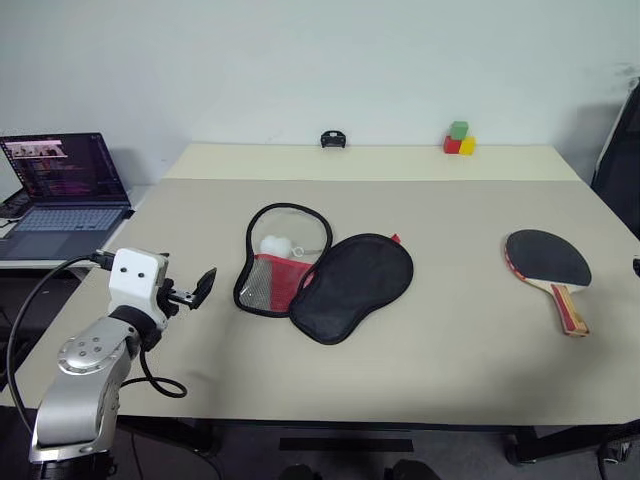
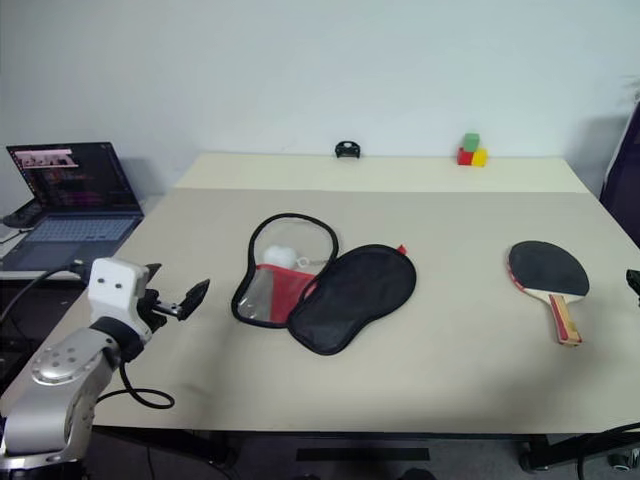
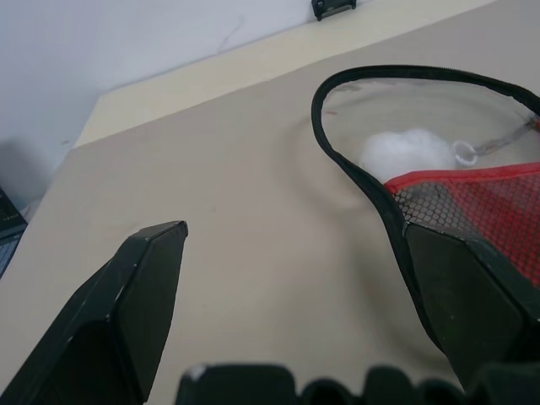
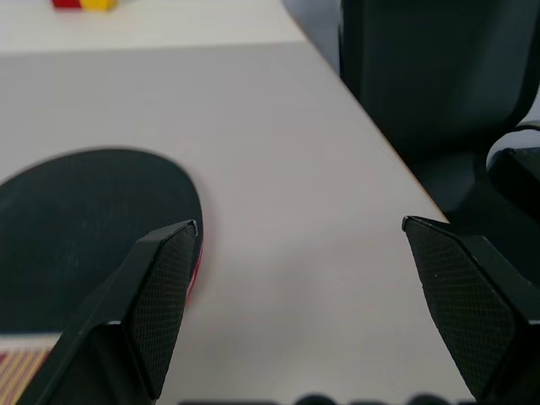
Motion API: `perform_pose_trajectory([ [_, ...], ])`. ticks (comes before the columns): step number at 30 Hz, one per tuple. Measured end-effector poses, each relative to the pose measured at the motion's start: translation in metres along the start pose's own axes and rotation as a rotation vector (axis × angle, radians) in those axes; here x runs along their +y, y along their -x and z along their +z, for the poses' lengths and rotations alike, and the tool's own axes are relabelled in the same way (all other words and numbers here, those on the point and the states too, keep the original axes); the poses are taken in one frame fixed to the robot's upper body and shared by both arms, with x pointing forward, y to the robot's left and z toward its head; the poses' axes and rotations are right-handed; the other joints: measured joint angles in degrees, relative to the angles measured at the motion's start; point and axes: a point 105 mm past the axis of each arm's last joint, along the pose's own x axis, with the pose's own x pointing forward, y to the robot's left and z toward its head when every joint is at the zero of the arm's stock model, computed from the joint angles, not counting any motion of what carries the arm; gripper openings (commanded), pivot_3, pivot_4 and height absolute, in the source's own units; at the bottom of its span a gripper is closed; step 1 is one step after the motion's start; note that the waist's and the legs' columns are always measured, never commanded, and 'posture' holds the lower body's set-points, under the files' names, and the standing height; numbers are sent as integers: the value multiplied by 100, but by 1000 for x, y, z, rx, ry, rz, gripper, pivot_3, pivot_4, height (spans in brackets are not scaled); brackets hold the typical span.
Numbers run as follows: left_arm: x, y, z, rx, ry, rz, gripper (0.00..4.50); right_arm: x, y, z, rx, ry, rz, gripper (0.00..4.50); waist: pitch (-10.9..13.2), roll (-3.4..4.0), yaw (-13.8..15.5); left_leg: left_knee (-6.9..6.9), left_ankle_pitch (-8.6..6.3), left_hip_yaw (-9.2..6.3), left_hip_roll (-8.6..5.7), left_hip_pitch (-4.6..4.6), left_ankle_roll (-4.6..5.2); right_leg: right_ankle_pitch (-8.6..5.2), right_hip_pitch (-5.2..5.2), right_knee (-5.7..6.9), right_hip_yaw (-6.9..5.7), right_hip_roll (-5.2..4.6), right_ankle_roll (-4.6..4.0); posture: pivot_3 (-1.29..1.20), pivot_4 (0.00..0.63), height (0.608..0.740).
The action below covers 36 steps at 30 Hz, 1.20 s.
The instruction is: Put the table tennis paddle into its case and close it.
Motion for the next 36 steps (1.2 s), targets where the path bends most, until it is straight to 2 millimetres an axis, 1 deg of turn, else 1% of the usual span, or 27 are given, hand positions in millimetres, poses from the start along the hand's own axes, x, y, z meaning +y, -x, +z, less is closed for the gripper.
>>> perform_pose_trajectory([
  [4, -3, -5, -5, 17, 3, -20, 4500, -7, 6, -1, 17, 23, -5, 4270, 0, -1, 6, 0, 0, -1, 0, -2, 0, 0, 0, -1, -1, 0, 0, 0, 150, 740],
  [9, -2, -9, -7, 14, 12, -28, 4500, -10, 12, -3, 30, 42, 17, 4270, 0, 0, 3, 0, 0, 0, 1, 0, 0, 0, 0, -1, -1, 0, 0, 0, 150, 740],
  [13, -2, -10, -12, 18, 24, -49, 4500, -6, 16, 0, 21, 38, 67, 4270, 1, 0, -7, 0, 0, 2, 1, 0, 0, 0, -1, 0, 2, 0, 1, 0, 150, 740],
  [16, -2, -10, -12, 11, 38, -67, 4500, -1, 18, 4, 9, 38, 107, 4270, 1, 0, -6, 0, 0, 0, 1, 0, 0, 0, 0, 0, -1, 0, 1, 0, 150, 740],
  [18, -2, -8, -10, 4, 44, -93, 4500, 7, 18, 0, 19, 38, 153, 4270, 1, -2, -6, 0, 0, -3, 2, -1, 0, 0, 0, 0, -4, 0, 1, 0, 150, 740],
  [20, 3, -6, -8, 0, 43, -96, 4500, 14, 18, -7, 35, 34, 188, 4270, 1, -1, -5, 0, 0, -2, 2, 0, 0, 0, -1, 0, -3, 0, 1, 0, 150, 740],
  [22, 13, -3, -9, 7, 42, -80, 4500, 24, 21, -18, 63, 32, 240, 4270, 1, 0, -3, 0, 0, -3, 2, 0, 0, 0, -1, -1, -3, 0, 1, 0, 150, 740],
  [24, 17, -1, -14, 28, 41, -85, 4500, 34, 27, -24, 87, 66, 308, 4270, 3, 8, 6, -1, 0, -4, 1, -1, 0, -1, -1, 0, -3, -1, 3, 0, 150, 740],
  [27, 18, -3, -18, 39, 41, -94, 4500, 54, 37, -24, 96, 132, 420, 4270, 3, 7, 16, 1, 0, -7, 1, -1, 0, -1, 0, 0, -5, -1, 3, 0, 150, 740],
  [29, 15, -7, -13, 25, 36, -115, 4500, 69, 40, -19, 86, 137, 487, 4270, 4, 5, 21, 4, 0, -8, 1, -1, 0, -1, 0, 3, -6, -1, 4, 0, 150, 740],
  [31, 14, -11, -4, 3, 23, -135, 4500, 90, 43, -9, 56, 140, 567, 4270, 4, 6, 19, 4, 0, -7, 2, 2, 0, -1, -1, 8, -4, -1, 4, 0, 150, 740],
  [33, 11, -12, 2, -11, 9, -175, 4500, 119, 46, 1, 27, 137, 664, 4270, 4, 6, -5, 2, 0, -7, 7, 2, 0, -1, -3, 10, -4, 2, 4, 0, 150, 740],
  [36, 3, -15, 9, -39, 22, -246, 4500, 157, 53, 11, -3, 118, 780, 4270, 4, 5, 0, 2, 0, -9, 7, -1, 0, -1, -5, 8, -7, 1, 4, 0, 150, 740],
])
